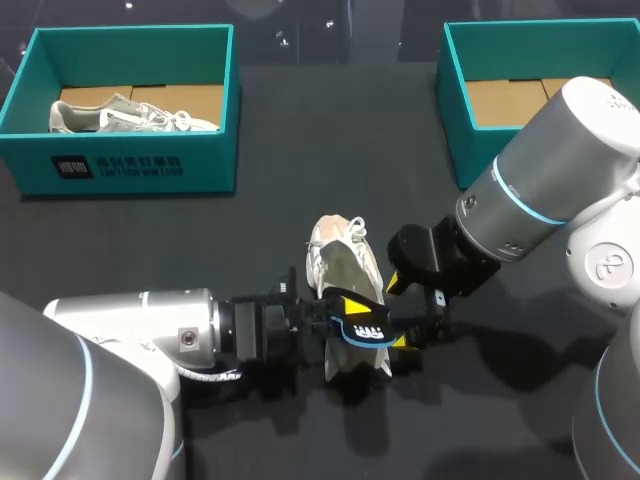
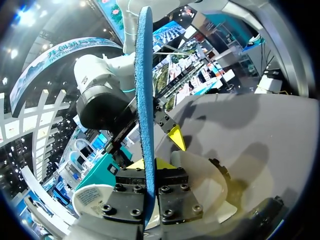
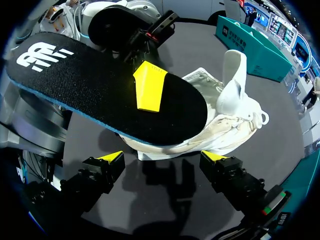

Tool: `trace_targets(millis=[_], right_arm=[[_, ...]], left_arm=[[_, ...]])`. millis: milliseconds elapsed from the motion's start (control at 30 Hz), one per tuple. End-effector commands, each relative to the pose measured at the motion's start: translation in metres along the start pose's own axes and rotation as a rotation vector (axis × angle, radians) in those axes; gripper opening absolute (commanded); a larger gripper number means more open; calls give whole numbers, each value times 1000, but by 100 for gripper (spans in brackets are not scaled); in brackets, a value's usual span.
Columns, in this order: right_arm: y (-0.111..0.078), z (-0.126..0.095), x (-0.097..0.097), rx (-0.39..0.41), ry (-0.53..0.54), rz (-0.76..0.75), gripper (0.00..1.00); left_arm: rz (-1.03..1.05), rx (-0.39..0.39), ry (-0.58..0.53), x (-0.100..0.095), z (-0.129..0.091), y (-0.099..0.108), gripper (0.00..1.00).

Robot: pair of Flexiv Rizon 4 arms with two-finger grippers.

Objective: Take the shoe out of the shoebox, open the shoe tongue, remove and reinsert the insole, then place the shoe into the shoebox

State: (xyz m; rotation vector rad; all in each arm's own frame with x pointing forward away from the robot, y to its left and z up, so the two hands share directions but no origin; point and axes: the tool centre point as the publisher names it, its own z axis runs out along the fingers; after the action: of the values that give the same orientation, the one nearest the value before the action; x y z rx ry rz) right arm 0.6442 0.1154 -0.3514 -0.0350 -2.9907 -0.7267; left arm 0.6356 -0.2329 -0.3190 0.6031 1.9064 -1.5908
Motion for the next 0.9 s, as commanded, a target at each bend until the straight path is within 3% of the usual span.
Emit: trace_targets(millis=[33,900], right_arm=[[0,2,1,0,-3,0,100],[0,2,1,0,-3,0,100]], left_arm=[[10,-7,2,0,5,7,0],[82,-79,29,-8,11,44,0]])
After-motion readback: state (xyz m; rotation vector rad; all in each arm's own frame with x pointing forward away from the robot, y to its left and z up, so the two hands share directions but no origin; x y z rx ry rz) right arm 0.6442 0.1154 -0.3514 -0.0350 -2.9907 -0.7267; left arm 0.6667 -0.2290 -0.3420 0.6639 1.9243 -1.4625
